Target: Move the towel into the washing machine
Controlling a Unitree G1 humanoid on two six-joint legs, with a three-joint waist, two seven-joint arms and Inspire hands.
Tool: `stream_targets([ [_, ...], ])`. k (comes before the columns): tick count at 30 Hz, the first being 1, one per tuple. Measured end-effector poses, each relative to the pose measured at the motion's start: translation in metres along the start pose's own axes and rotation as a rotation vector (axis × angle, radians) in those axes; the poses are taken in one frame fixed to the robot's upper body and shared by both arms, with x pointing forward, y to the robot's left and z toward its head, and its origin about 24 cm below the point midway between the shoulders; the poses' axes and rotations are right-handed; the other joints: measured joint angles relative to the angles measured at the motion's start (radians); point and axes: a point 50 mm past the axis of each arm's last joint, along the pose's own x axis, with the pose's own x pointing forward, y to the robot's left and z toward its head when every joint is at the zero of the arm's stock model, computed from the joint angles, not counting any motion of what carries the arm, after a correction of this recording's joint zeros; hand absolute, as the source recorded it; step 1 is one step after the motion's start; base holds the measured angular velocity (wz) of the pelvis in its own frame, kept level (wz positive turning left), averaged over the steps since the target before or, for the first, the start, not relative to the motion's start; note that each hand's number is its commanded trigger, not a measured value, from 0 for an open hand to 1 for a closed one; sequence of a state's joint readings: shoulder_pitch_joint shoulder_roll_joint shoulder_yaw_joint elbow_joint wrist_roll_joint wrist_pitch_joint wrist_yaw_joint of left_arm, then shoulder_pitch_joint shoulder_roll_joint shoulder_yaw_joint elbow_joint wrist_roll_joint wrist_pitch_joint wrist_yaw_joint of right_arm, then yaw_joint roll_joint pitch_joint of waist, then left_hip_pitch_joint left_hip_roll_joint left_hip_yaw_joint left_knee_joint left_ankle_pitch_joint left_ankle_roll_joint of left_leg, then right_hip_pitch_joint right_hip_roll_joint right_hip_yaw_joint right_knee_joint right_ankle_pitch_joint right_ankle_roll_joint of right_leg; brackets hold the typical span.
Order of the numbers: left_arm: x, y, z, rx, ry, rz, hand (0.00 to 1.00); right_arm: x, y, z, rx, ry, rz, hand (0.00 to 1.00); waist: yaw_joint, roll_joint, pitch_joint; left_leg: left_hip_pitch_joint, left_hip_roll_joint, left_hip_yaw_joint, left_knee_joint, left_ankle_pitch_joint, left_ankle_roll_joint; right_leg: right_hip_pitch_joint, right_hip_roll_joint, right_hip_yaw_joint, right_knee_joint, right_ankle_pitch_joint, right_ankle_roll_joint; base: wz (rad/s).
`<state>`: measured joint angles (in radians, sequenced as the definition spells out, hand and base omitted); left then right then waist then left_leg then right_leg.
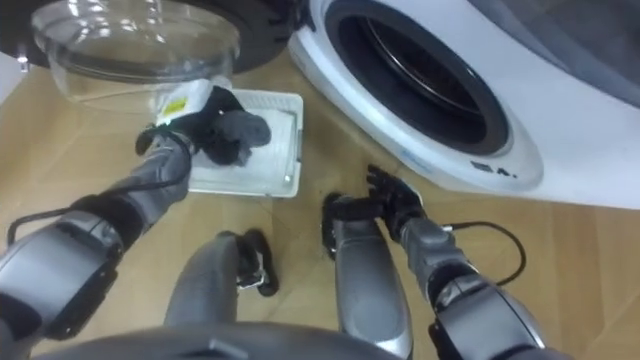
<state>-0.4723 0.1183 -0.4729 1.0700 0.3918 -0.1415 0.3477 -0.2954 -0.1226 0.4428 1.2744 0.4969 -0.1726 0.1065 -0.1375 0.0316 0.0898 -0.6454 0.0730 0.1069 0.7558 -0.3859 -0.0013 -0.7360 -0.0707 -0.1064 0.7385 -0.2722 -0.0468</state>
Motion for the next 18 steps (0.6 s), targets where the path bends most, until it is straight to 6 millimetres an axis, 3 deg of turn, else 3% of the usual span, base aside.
stream_targets([
  [5, -0.001, -0.003, 0.021, -0.295, -0.037, -0.055, 1.00, 0.001, 0.002, 0.003, -0.014, -0.009, 0.008, 0.00, 0.036, -0.002, -0.0016, 0.002, -0.002, -0.001, -0.001, 0.000, 0.000, 0.001, -0.003, -0.002, 0.005, 0.000, 0.000, 0.00],
  [8, -0.003, -0.007, 0.028, -0.465, -0.059, -0.123, 1.00, 0.003, 0.004, 0.009, -0.023, -0.023, 0.018, 0.00, 0.037, -0.002, -0.0028, 0.006, -0.002, -0.003, 0.001, 0.001, 0.000, 0.010, -0.003, -0.006, 0.004, 0.000, 0.000, 0.03],
  [11, -0.008, -0.016, 0.031, -0.621, -0.068, -0.230, 1.00, 0.002, 0.005, 0.007, -0.067, -0.014, 0.036, 0.00, 0.036, -0.005, -0.0118, 0.014, -0.003, -0.014, -0.001, 0.006, -0.001, 0.026, -0.004, -0.015, -0.007, 0.002, 0.001, 0.06],
  [12, -0.012, -0.023, 0.031, -0.675, -0.069, -0.286, 1.00, 0.001, 0.006, 0.003, -0.075, -0.002, 0.047, 0.00, 0.038, -0.007, -0.0239, 0.018, 0.000, -0.013, -0.004, 0.007, -0.001, 0.030, -0.002, -0.015, -0.013, 0.004, 0.000, 0.00],
  [15, -0.024, -0.037, 0.026, -0.784, -0.069, -0.406, 1.00, 0.000, 0.007, -0.005, -0.067, 0.028, 0.062, 0.00, 0.037, -0.007, -0.0370, 0.057, -0.001, -0.011, -0.028, 0.010, -0.002, 0.068, 0.000, -0.015, -0.033, 0.009, 0.001, -0.01],
  [18, -0.028, -0.043, 0.027, -0.849, -0.084, -0.512, 1.00, -0.001, 0.006, -0.008, -0.066, 0.047, 0.063, 0.00, 0.038, -0.007, -0.0404, 0.094, -0.004, -0.011, -0.070, 0.031, 0.000, 0.108, -0.002, -0.024, -0.075, 0.026, 0.003, 0.07],
])
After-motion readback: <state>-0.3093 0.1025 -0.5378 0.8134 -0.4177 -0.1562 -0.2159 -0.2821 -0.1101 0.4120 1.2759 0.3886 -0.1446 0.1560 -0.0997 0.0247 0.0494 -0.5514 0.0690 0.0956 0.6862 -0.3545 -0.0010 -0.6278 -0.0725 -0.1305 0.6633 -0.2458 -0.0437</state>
